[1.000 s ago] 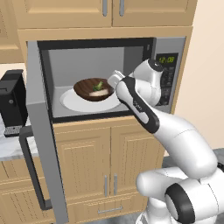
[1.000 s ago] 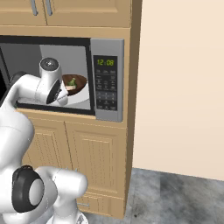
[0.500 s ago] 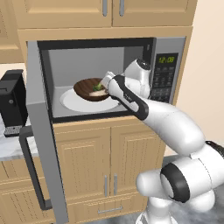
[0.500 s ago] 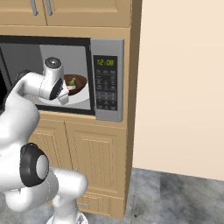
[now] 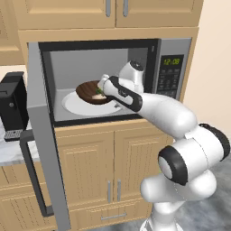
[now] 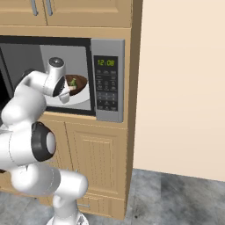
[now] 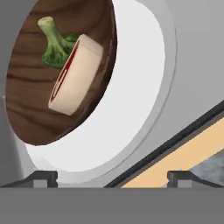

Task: The microwave is finished heating the steak and broccoli. Take the bowl containing the food and place it on the dining counter.

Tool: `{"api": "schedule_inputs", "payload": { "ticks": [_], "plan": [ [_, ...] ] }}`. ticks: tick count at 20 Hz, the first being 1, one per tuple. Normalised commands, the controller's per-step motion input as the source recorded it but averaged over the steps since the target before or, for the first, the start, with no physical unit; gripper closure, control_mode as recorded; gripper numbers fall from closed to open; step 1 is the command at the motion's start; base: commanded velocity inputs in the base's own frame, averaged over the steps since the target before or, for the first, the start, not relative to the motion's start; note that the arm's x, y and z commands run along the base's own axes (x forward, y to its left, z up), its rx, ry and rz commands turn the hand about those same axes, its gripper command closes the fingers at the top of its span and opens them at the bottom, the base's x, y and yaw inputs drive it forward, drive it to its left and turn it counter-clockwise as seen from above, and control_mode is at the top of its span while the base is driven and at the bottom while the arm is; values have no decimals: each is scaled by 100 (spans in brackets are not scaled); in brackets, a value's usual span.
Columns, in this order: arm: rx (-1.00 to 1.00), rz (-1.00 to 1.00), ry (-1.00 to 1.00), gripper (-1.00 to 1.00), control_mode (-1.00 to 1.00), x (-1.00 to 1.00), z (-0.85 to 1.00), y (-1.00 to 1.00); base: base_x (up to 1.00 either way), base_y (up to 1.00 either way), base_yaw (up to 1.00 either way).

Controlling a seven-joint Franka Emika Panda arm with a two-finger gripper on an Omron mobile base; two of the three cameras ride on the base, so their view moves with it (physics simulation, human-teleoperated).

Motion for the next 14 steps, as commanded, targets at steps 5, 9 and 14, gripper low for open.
{"api": "schedule_inputs", "payload": {
  "ticks": [5, 9, 14],
  "plan": [
    [0, 0, 4, -100, -100, 42, -17, 12, 0, 0, 0],
    [0, 0, 3, -100, -100, 40, -28, 11, 0, 0, 0],
    [0, 0, 2, -100, -100, 43, -20, 12, 0, 0, 0]
  ]
}}
